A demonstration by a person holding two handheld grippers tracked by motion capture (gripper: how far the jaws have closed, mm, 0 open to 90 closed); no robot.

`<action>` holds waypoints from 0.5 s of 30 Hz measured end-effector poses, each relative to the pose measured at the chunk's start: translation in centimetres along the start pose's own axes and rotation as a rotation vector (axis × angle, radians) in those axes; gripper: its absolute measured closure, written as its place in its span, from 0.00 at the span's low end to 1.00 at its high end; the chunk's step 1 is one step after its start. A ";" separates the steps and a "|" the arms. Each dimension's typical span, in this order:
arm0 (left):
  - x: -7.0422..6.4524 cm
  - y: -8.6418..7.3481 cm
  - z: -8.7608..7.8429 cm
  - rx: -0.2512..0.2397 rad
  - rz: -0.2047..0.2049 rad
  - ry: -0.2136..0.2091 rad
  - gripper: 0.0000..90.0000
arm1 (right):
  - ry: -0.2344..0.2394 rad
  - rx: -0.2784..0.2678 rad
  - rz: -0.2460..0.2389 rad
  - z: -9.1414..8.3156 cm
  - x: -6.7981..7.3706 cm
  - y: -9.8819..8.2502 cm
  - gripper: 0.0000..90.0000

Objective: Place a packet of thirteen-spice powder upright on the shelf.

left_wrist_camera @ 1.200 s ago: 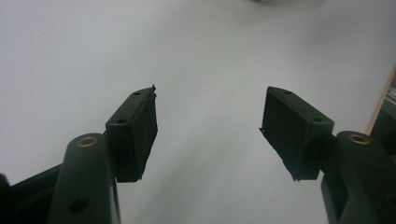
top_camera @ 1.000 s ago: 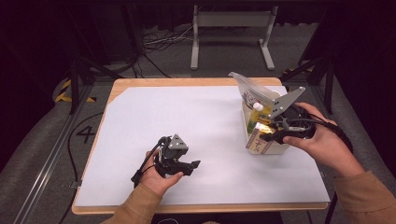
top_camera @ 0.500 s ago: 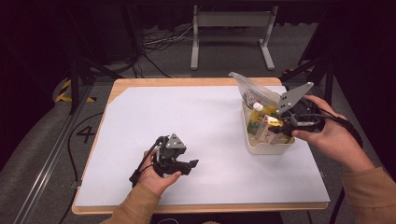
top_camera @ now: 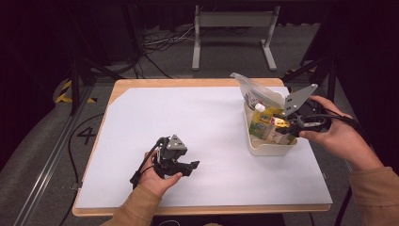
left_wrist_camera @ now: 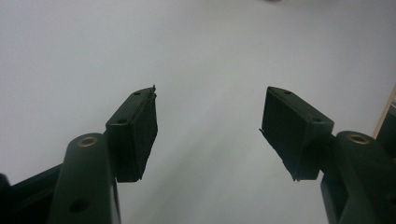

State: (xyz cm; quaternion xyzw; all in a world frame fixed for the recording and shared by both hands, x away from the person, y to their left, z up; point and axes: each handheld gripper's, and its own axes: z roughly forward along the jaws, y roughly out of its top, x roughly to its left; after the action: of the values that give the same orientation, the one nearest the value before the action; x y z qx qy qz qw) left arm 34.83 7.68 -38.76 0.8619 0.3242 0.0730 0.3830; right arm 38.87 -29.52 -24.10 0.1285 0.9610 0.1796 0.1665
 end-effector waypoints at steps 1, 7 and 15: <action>0.0 0.0 0.0 -0.001 0.000 0.000 0.41 | 0.002 0.002 0.004 0.1 -0.1 -0.1 0.76; 0.2 0.0 0.1 0.008 -0.002 0.006 0.40 | 0.054 0.003 -0.005 0.8 -0.9 -1.0 0.76; 0.2 0.0 0.1 0.008 -0.006 0.003 0.40 | 0.123 -0.022 -0.014 0.8 -2.3 -1.6 0.76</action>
State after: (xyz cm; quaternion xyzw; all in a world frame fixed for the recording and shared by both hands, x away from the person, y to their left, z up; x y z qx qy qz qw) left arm 34.97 7.74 -38.88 0.8624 0.3276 0.0718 0.3792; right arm 40.97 -31.40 -24.80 0.1086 0.9682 0.1967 0.1098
